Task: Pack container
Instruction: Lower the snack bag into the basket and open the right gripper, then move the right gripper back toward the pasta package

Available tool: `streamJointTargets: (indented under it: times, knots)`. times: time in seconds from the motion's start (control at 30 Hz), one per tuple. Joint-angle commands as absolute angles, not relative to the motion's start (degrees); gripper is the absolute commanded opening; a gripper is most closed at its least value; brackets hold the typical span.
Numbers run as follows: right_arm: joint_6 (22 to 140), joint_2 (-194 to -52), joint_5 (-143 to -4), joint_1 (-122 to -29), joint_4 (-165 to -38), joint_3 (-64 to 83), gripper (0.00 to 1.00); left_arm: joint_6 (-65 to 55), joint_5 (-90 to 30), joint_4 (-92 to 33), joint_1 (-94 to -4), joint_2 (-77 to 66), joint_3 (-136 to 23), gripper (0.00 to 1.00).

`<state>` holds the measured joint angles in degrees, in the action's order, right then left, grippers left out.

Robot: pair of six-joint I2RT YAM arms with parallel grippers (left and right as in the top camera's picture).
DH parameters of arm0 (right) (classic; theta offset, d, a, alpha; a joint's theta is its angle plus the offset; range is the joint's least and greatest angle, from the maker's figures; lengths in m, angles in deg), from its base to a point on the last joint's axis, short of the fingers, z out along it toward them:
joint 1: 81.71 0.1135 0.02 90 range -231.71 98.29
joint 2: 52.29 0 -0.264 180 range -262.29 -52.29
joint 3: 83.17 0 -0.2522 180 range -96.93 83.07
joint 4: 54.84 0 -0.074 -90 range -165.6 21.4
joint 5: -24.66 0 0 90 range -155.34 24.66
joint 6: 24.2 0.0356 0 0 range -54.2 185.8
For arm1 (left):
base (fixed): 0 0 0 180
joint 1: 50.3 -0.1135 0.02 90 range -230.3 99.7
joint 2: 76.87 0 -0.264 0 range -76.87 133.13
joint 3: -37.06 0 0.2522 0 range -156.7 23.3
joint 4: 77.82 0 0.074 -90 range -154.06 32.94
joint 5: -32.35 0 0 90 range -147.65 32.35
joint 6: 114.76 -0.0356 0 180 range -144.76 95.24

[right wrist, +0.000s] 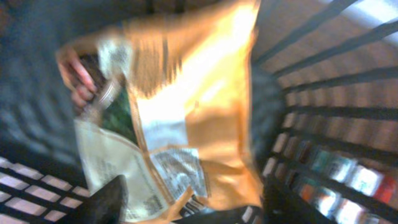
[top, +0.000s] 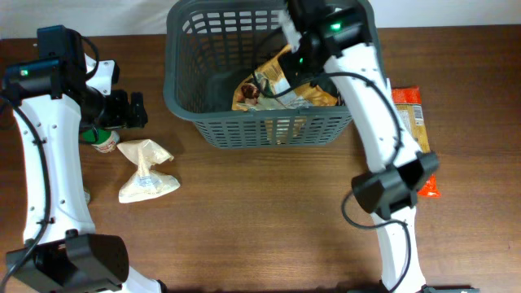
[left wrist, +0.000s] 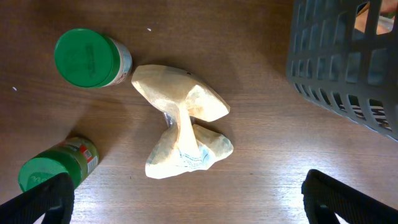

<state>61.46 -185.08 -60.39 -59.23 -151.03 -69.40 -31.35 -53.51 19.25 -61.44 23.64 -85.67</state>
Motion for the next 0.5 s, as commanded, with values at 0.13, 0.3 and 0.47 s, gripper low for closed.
streamJointTargets:
  times: [0.13,0.3,0.47]
  knots:
    - [61.57,-167.49,-49.9,-63.23,-150.92,-82.75,0.91,-31.46,-52.92,19.12,-61.77,23.79,-85.93,0.99]
    - [63.8,-161.7,-49.72,-78.26,-152.19,-83.12,0.99,-31.46,-52.92,19.12,-61.77,23.79,-85.93,0.99]
    - [68.02,-163.36,-60.54,-97.34,-154.66,-76.63,0.99,-31.46,-52.92,19.12,-61.77,23.79,-85.93,0.99]
